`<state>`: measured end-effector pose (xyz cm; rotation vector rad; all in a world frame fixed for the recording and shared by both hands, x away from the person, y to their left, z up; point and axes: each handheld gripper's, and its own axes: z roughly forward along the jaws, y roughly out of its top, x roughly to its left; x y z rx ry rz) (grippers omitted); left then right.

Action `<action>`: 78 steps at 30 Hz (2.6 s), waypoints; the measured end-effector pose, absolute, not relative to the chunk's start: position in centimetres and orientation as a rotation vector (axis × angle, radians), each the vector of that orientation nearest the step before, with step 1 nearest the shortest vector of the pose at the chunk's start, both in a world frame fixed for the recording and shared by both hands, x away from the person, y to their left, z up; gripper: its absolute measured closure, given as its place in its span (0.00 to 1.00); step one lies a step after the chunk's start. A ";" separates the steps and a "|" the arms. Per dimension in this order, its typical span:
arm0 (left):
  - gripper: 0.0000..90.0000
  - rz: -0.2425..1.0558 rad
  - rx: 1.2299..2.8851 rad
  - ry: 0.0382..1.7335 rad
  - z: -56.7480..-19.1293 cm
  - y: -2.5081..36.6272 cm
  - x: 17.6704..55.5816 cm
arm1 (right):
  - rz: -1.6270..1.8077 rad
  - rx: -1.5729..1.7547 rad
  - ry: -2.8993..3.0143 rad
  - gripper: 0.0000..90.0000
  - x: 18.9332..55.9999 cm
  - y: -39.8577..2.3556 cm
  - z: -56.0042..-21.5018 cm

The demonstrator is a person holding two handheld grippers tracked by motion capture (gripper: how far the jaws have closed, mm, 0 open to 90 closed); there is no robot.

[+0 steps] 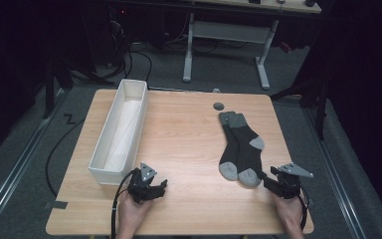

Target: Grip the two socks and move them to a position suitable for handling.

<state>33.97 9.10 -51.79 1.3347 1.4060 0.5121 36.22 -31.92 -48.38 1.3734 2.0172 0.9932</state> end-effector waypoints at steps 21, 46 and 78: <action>0.33 0.512 1.335 1.406 -51.8 9.1 34.0 | 0.977 1.309 2.097 0.52 42.0 -27.6 -47.3; 0.32 0.511 1.336 1.405 -51.8 9.1 34.0 | 1.048 1.352 2.050 0.95 43.6 -28.0 -46.3; 0.32 0.511 1.336 1.405 -51.8 9.1 34.0 | 1.157 1.126 1.984 0.96 42.5 -21.8 -35.6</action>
